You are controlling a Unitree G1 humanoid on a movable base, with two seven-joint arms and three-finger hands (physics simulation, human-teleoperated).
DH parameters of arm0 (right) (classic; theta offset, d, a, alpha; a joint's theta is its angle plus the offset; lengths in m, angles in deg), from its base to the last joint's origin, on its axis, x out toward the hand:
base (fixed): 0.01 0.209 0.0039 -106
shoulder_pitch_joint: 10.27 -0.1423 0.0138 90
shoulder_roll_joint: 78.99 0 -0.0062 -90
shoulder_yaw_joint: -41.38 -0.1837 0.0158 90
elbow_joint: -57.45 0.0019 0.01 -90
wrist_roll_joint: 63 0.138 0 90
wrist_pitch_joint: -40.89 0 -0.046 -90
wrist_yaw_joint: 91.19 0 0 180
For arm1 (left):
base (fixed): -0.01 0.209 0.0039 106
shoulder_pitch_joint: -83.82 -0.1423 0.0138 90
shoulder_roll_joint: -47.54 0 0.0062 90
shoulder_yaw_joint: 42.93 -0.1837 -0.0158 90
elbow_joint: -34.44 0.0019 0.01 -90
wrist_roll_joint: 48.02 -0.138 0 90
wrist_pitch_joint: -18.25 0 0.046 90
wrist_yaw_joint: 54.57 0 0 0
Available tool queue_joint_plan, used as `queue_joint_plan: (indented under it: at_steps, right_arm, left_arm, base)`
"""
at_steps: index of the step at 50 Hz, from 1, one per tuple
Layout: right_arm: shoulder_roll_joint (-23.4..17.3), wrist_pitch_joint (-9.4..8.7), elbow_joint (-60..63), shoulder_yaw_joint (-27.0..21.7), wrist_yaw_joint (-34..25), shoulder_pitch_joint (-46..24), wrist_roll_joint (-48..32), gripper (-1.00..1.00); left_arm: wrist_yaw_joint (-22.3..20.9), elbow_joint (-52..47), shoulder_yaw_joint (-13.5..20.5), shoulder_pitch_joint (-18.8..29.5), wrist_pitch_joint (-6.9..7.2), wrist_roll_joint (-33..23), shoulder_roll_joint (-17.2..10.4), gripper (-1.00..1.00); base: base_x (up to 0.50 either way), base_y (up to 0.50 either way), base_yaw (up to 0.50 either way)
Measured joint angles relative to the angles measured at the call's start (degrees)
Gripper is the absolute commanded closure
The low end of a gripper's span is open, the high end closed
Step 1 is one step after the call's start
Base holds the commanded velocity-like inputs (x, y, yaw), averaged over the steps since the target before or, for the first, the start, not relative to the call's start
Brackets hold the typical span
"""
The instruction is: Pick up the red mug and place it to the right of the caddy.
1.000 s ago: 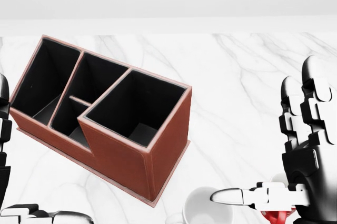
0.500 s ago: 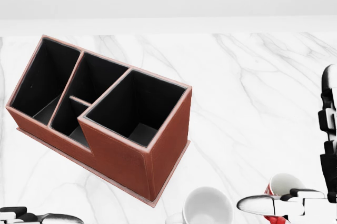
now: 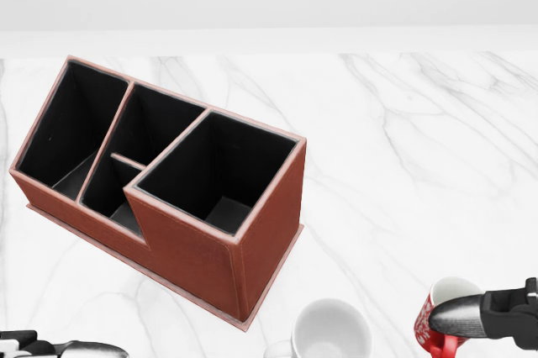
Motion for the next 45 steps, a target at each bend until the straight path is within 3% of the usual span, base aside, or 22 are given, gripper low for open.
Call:
queue_joint_plan:
  at_steps: [16,32,45]
  right_arm:
    - [-4.9,0.0,-1.2,-3.3,-11.7,-2.2,-9.9,-1.0]
    - [-6.7,0.0,-4.0,-6.0,-11.7,-2.6,-16.3,-1.0]
    - [-4.9,0.0,-7.3,-6.6,-11.7,0.2,-20.1,-1.0]
  left_arm:
    - [0.1,0.4,-0.7,-0.2,0.0,-0.4,-0.1,-1.0]
    - [0.3,0.4,-1.4,-0.5,0.0,-0.7,-0.2,-1.0]
    - [0.2,0.3,-1.3,-0.7,0.0,-0.6,-0.1,-1.0]
  base:
    - [0.0,0.0,0.0]
    - [0.0,0.0,0.0]
    - [0.0,0.0,0.0]
